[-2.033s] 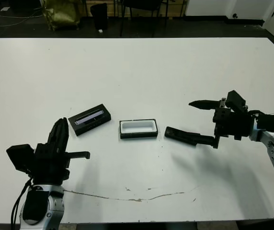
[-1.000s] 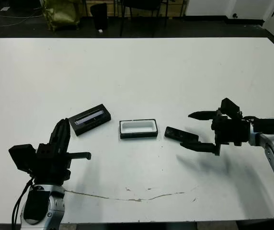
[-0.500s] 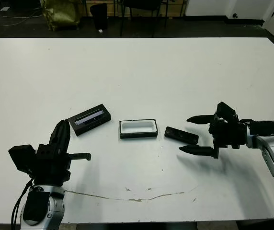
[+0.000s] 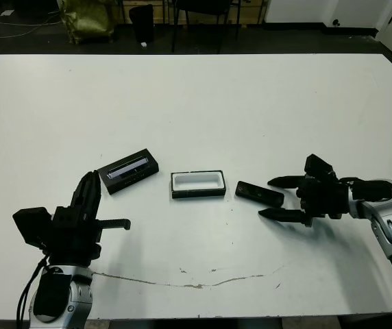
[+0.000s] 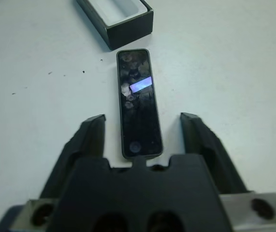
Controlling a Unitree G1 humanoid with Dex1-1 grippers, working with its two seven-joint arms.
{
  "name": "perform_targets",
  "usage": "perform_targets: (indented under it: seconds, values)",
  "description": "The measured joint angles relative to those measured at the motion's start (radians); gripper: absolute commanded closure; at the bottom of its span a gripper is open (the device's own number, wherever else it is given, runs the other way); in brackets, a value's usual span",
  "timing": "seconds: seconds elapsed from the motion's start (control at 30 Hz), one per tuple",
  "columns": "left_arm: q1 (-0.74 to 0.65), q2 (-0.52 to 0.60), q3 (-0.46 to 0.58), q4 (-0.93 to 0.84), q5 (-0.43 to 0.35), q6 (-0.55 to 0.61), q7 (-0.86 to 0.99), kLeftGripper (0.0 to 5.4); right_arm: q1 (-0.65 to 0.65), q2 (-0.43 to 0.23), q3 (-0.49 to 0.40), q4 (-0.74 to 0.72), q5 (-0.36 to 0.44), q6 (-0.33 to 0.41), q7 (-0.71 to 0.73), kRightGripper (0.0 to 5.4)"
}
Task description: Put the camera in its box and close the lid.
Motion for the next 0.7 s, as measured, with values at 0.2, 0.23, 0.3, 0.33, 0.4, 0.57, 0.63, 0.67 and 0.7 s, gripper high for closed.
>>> perform_targets:
  seconds: [0.2, 0.23, 0.3, 0.33, 0.4, 0.57, 0.63, 0.67, 0.7]
  values:
    - [0.000, 0.000, 0.000, 0.000, 0.000, 0.000, 0.000, 5.40, 0.014, 0.008, 0.000, 0.004, -0.013, -0.058, -0.047, 3.98]
    - [0.000, 0.000, 0.000, 0.000, 0.000, 0.000, 0.000, 5.40, 0.015, 0.011, 0.000, 0.011, -0.013, -0.070, -0.051, 4.20]
    - [0.000, 0.000, -0.002, -0.001, 0.002, 0.000, 0.003, 5.40, 0.013, 0.017, -0.005, 0.021, -0.012, -0.086, -0.052, 4.60]
    - [0.000, -0.001, -0.004, -0.002, 0.003, 0.001, 0.006, 5.40, 0.011, 0.019, -0.006, 0.025, -0.010, -0.087, -0.051, 4.75]
    - [0.000, -0.001, -0.006, -0.002, 0.003, 0.001, 0.009, 5.40, 0.008, 0.019, -0.007, 0.026, -0.010, -0.087, -0.050, 4.89]
    - [-0.002, -0.001, -0.008, -0.002, 0.004, 0.001, 0.010, 5.40, 0.005, 0.017, -0.004, 0.019, -0.014, -0.085, -0.041, 4.92]
    - [-0.002, -0.002, -0.011, -0.002, 0.007, 0.001, 0.013, 5.40, 0.002, 0.011, -0.001, 0.008, -0.022, -0.076, -0.041, 4.93]
    - [-0.002, -0.002, -0.013, -0.002, 0.008, 0.001, 0.015, 5.40, -0.001, 0.006, 0.001, 0.004, -0.025, -0.067, -0.039, 4.93]
    - [-0.002, -0.002, -0.014, -0.002, 0.009, 0.001, 0.017, 5.40, -0.006, 0.000, 0.002, 0.002, -0.028, -0.056, -0.034, 4.93]
